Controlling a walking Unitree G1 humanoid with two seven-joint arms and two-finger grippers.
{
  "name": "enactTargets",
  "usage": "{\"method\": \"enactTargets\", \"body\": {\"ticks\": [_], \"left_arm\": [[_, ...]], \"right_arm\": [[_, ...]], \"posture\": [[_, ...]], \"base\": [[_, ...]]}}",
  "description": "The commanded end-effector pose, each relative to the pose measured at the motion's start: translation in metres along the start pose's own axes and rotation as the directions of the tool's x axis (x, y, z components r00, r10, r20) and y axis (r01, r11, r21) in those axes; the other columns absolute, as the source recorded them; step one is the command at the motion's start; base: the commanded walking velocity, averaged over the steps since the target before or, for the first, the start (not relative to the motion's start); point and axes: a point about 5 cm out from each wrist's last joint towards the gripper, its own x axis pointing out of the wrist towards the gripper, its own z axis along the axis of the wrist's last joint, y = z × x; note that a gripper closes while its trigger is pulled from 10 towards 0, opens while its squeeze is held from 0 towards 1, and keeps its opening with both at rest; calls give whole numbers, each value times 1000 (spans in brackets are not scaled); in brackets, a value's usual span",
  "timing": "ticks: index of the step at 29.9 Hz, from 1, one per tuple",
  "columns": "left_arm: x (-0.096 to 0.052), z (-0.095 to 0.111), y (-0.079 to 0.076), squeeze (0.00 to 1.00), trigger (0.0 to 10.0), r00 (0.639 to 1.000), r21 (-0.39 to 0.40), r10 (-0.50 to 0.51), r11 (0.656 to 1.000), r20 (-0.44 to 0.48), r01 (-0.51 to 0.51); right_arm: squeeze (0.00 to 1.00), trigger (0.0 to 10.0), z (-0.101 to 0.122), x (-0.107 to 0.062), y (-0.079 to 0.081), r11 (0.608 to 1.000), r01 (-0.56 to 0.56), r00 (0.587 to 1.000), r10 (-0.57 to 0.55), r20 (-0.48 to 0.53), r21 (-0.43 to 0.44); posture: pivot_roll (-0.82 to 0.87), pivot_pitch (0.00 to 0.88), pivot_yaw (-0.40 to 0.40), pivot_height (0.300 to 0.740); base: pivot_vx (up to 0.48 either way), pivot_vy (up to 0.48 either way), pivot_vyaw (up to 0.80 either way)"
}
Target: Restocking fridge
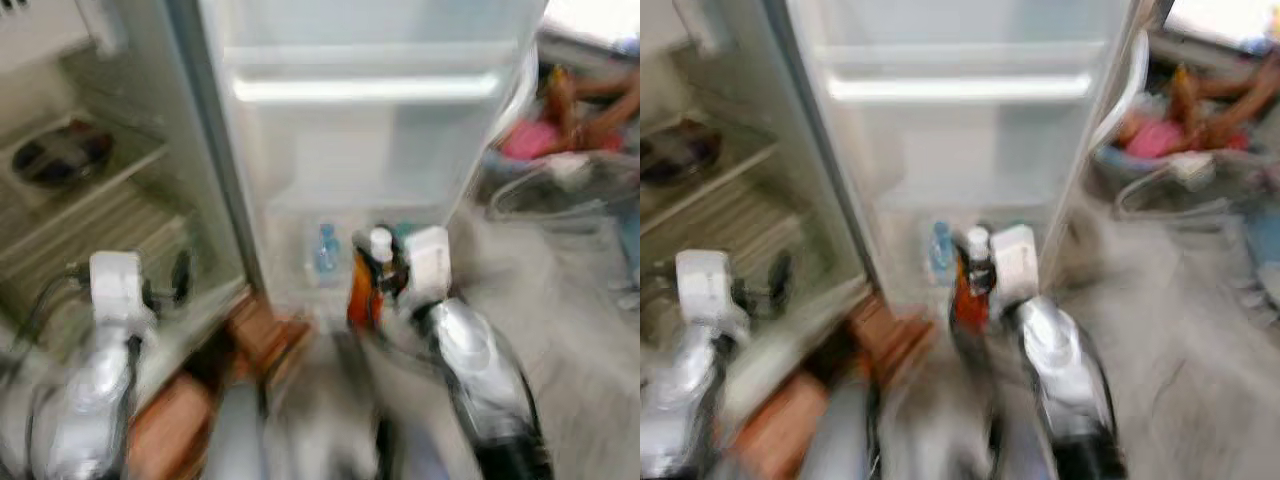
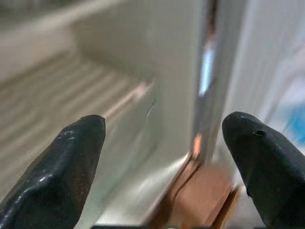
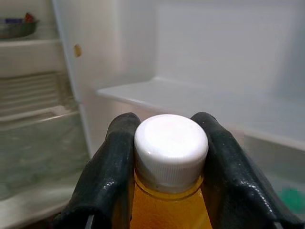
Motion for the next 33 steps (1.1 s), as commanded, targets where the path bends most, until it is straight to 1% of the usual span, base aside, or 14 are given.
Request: {"method": "enactTargets", "body": {"ticks": [1, 6, 9, 11, 12, 15, 17, 18, 23, 27, 30, 31, 33], "left_arm": [[6, 13, 3, 0, 10000, 999, 24, -1, 1000, 40, 0], [6, 13, 1, 0, 10000, 999, 26, -8, 1000, 44, 7], [7, 13, -2, 0, 10000, 999, 25, -22, 999, 48, 21], [7, 12, -2, 0, 10000, 998, 27, -30, 999, 50, 28], [7, 12, -2, 0, 10000, 998, 27, -30, 999, 50, 28], [6, 12, -2, 0, 10000, 998, 29, -32, 999, 46, 31], [6, 12, -2, 0, 10000, 998, 29, -34, 999, 47, 33], [5, 12, -2, 0, 10000, 998, 28, -34, 999, 47, 33], [2, 11, -2, 0, 10000, 998, 25, -40, 999, 43, 39], [1, 8, -7, 0, 10000, 997, 37, -70, 997, 25, 69], [3, 13, -8, 0, 10000, 997, 35, -70, 997, 37, 68], [3, 13, -8, 0, 10000, 997, 35, -70, 997, 37, 68], [1, 15, -8, 0, 10000, 997, 39, -68, 997, 44, 66]], "right_arm": [[0, 10000, 12, 6, 4, 1000, -12, 998, 13, 61, -15], [0, 10000, 12, 6, 2, 1000, -2, 998, 4, 68, -25], [0, 10000, 11, 6, -2, 999, 33, 997, -30, 69, -38], [0, 10000, 10, 6, -6, 996, 68, 996, -63, 69, -65], [0, 10000, 10, 6, -6, 996, 68, 996, -63, 69, -65], [0, 10000, 6, 6, -17, 979, 153, 988, -148, 47, -133], [0, 10000, 2, 6, -25, 968, 210, 978, -208, 29, -140], [0, 10000, 2, 6, -25, 967, 215, 977, -213, 28, -138], [0, 10000, 1, 10, -20, 977, 186, 982, -182, 46, -105], [0, 10000, -7, 20, -15, 980, 151, 988, -148, 31, -126], [0, 10000, -7, 26, -16, 982, 140, 990, -137, 28, -125], [0, 10000, -7, 26, -16, 982, 140, 990, -137, 28, -125], [0, 10000, -6, 31, -16, 982, 122, 992, -117, 37, -147]], "posture": [[118, 81, -15, 640], [118, 81, -17, 640], [125, 78, -24, 640], [128, 79, -25, 640], [128, 79, -25, 640], [129, 82, -23, 640], [131, 87, -19, 640], [131, 87, -19, 640], [132, 111, -3, 640], [134, 138, 7, 640], [145, 151, 5, 616], [145, 151, 5, 616], [169, 170, 9, 596]], "base": [[0, 0, 0], [0, 0, 0], [0, 0, 0], [0, 0, 0], [0, 0, 0], [0, 0, 0], [0, 0, 0], [0, 0, 0], [0, 0, 0], [0, 0, 0], [0, 0, 0], [0, 0, 0], [0, 0, 0]]}}
